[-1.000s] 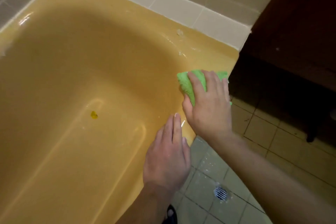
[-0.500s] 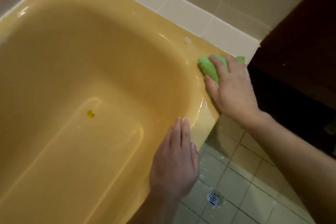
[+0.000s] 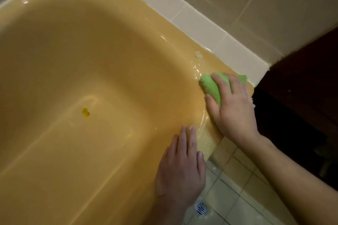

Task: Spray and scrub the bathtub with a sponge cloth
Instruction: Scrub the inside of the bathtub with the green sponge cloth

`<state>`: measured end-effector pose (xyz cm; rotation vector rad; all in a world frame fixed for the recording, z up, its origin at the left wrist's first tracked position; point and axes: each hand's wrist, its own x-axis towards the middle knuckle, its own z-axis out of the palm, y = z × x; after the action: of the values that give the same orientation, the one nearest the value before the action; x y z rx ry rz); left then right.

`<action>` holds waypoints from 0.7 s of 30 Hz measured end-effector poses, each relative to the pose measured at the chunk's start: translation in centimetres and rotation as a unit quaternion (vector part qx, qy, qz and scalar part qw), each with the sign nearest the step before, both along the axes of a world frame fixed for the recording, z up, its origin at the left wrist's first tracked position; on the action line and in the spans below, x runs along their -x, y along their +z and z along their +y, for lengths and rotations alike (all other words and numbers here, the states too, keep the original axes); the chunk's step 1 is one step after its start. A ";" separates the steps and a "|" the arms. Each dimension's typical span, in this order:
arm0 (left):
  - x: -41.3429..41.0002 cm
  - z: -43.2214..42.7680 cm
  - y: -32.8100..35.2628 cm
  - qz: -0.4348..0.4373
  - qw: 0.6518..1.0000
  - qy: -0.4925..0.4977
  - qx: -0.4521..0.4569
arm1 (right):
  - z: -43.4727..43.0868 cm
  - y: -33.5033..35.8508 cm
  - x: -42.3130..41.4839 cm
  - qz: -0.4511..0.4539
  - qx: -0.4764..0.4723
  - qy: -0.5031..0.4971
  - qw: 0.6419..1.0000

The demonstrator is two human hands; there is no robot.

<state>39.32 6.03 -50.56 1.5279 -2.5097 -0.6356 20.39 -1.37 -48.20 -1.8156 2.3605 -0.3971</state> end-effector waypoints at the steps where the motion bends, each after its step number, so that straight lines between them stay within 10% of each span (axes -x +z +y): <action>1: 0.2 -0.1 0.0 -0.001 1.000 0.006 -0.001 | -1.9 0.0 0.6 -0.002 0.008 -0.006 1.000; 15: 2.0 -1.5 0.3 -0.006 0.995 0.095 0.020 | -5.5 0.7 2.6 0.007 -0.020 0.295 0.955; 21: 2.9 -1.6 0.6 -0.026 0.989 0.141 0.036 | -16.1 -0.1 0.8 0.007 0.024 0.214 0.976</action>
<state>36.44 4.38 -49.94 1.8450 -2.2606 -0.4617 19.54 -17.49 -48.35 -2.2771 1.8996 -0.3862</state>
